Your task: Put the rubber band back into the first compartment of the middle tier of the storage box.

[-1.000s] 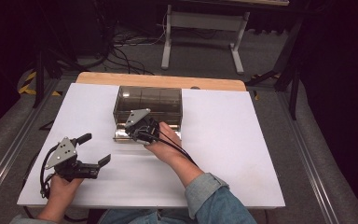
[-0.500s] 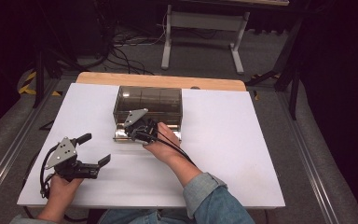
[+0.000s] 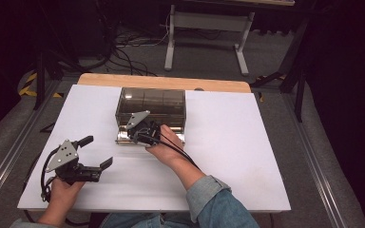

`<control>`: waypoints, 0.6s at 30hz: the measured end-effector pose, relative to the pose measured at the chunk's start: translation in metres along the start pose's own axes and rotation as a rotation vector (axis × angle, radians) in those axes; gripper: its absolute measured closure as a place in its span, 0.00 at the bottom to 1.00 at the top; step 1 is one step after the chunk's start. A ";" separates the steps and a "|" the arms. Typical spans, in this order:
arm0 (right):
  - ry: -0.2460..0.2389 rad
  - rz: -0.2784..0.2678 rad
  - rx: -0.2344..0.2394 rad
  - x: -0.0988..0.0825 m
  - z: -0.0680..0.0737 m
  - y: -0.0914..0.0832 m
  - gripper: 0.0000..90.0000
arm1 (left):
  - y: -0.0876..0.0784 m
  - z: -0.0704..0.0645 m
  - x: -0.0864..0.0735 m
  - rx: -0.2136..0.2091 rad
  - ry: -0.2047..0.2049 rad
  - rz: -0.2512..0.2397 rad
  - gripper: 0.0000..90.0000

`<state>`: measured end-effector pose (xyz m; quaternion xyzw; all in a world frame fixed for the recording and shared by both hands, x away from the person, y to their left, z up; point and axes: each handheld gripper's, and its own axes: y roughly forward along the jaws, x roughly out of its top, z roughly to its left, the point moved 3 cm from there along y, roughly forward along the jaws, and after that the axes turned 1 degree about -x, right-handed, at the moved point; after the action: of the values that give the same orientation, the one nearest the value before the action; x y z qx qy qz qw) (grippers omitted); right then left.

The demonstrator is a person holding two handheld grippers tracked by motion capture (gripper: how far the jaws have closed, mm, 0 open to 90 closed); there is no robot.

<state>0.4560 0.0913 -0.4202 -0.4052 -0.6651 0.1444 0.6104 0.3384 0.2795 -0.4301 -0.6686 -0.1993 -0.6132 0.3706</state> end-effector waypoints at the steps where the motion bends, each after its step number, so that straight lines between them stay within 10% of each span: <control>1: 0.001 0.002 0.001 0.000 0.000 0.000 0.96 | 0.000 0.000 0.000 0.000 0.001 0.000 0.01; 18: 0.001 0.005 -0.013 0.000 0.000 0.002 0.91 | 0.000 0.000 0.000 -0.001 0.004 0.002 0.01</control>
<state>0.4569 0.0925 -0.4222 -0.4108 -0.6647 0.1415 0.6078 0.3382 0.2800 -0.4299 -0.6677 -0.1975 -0.6142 0.3713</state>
